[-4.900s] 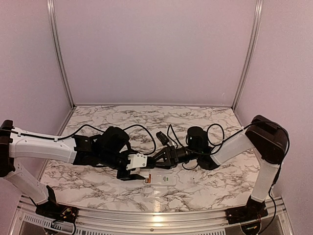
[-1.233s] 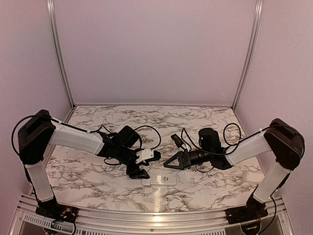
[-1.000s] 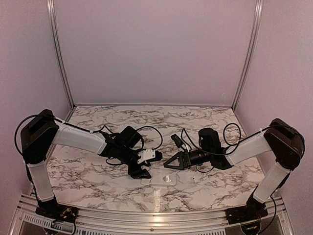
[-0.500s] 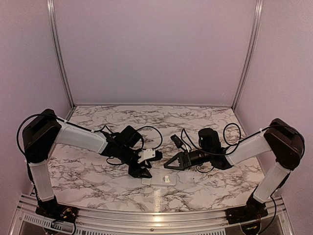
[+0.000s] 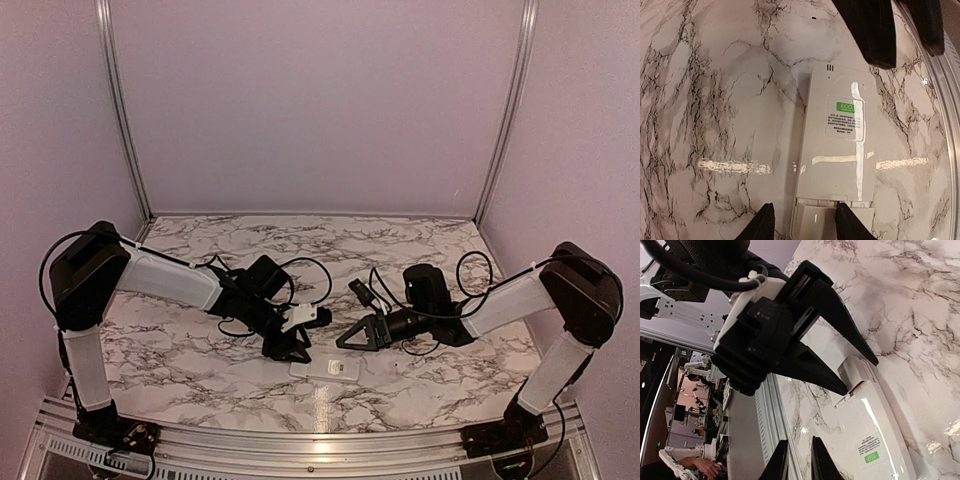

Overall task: Load the batteries into the remote control
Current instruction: Adjust the battery cover of the remote control.

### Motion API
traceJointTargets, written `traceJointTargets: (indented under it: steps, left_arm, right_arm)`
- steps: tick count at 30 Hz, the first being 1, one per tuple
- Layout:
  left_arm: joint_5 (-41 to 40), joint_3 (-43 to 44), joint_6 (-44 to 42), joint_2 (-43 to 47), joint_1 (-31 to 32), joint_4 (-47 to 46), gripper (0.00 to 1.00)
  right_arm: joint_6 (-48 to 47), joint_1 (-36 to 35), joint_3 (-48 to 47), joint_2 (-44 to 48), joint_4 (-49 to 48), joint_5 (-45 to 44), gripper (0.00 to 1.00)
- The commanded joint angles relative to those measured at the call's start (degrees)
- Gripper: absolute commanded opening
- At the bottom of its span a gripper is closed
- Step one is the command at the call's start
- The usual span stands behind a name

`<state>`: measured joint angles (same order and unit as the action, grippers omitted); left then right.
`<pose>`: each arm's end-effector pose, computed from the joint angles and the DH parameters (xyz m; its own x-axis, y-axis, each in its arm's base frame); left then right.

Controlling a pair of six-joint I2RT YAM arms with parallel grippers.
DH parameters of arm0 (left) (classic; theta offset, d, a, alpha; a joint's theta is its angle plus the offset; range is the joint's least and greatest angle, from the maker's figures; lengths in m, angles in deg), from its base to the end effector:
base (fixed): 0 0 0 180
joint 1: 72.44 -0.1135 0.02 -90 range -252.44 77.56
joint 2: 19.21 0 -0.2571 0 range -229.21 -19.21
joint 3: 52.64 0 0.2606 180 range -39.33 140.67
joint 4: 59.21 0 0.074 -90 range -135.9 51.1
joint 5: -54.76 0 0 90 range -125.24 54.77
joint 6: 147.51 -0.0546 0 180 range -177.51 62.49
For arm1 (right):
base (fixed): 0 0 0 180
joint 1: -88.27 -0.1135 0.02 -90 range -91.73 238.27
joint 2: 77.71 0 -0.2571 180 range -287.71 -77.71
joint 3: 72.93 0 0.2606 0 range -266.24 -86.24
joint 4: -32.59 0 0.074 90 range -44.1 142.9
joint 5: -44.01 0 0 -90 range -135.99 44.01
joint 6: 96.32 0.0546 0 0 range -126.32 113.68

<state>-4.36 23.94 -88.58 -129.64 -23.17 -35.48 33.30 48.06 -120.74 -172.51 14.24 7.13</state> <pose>0.2339 -0.3146 0.1072 -0.0435 0.7293 -0.6828 0.9951 -0.0291 -0.0944 0.2108 0.2354 0.1280 -0.8709 -0.2351 -0.4316 -0.4780 0.2012 0.8550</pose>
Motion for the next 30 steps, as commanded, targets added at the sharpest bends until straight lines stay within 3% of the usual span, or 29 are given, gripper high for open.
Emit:
traceJointTargets:
  steps: [1,8,14,22,30]
  left_arm:
    - [-0.58,1.72,-0.40,-1.16,-0.99,2.52,0.43]
    - [1.90,2.30,0.21,0.66,-1.95,3.41,0.49]
    - [2.75,1.66,0.92,2.13,-2.25,2.58,0.58]
    - [4.29,0.69,1.22,2.85,-3.63,2.31,0.58]
    - [5.14,-0.11,1.01,3.34,-4.18,2.47,0.69]
  right_arm:
    - [-9.14,0.50,-2.58,1.95,9.10,-4.43,0.17]
    - [-22.42,0.40,-3.45,6.57,18.38,-12.97,0.45]
    - [-28.99,-2.02,-3.88,7.50,21.91,-17.21,0.61]
    - [-39.21,-8.71,-7.33,5.17,28.14,-25.06,0.71]
    - [-44.54,-10.46,-9.29,2.00,30.72,-30.77,0.84]
